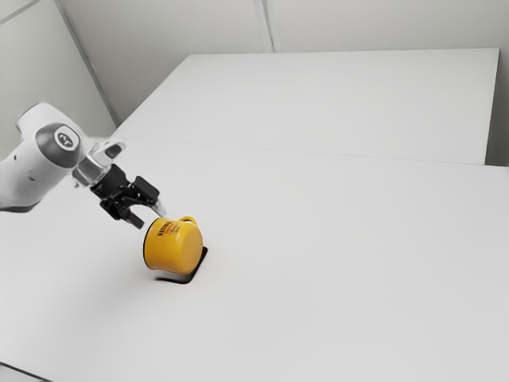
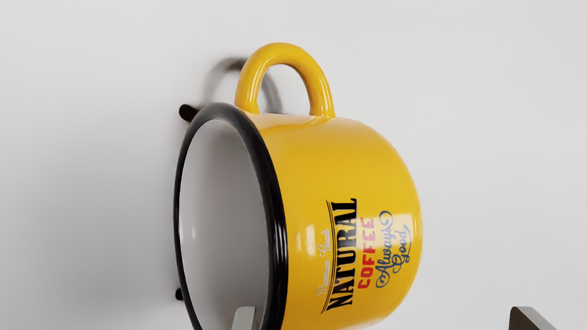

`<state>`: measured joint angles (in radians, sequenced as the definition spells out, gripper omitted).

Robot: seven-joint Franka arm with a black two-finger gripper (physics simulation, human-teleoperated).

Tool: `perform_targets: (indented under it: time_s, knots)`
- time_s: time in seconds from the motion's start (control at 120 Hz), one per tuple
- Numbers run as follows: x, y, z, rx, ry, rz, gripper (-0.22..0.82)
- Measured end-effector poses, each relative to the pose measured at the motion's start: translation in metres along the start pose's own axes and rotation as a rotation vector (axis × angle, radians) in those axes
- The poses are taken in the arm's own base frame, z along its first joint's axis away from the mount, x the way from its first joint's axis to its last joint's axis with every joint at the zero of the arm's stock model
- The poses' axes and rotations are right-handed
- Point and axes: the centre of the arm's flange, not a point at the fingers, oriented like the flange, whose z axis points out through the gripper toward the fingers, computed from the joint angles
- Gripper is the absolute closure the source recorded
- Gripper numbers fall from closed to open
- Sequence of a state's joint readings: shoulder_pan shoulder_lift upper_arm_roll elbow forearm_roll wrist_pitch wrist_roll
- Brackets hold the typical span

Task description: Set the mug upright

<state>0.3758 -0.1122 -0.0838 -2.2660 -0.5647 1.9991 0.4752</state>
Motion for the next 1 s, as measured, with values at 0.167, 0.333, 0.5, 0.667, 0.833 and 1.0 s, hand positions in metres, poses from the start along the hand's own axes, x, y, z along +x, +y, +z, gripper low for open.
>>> perform_targets:
  time_s: [0.167,0.333,0.5,0.667,0.833,1.0]
  knots:
    - [0.003,-0.028,0.024,-0.091,0.022,0.003,0.00]
    - [0.005,-0.040,0.046,-0.175,0.062,0.026,0.00]
    - [-0.003,-0.046,0.064,-0.306,0.134,0.015,0.00]
    - [-0.006,-0.045,0.066,-0.384,0.197,0.042,0.26]
    - [-0.006,-0.045,0.061,-0.396,0.235,0.099,0.58]
    - [-0.007,-0.040,0.047,-0.379,0.277,0.164,0.71]
